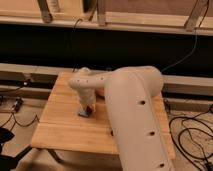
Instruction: Drag the pepper across the table
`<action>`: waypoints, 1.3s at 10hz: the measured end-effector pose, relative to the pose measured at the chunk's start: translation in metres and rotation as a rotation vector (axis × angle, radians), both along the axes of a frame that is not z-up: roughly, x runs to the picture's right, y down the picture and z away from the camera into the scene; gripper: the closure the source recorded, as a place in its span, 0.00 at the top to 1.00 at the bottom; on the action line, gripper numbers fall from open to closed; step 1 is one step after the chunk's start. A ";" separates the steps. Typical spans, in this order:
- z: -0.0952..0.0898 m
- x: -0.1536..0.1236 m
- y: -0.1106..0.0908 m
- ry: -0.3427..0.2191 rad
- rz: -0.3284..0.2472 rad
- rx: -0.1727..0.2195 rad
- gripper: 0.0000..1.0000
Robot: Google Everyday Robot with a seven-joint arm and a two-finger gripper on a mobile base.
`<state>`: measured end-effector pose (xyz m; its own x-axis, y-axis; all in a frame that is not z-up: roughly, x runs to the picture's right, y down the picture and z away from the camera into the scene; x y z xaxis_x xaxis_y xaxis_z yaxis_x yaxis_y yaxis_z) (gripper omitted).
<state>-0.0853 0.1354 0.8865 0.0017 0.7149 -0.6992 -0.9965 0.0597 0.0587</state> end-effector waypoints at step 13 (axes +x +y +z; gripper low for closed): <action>-0.020 0.048 0.024 0.093 0.148 -0.002 0.00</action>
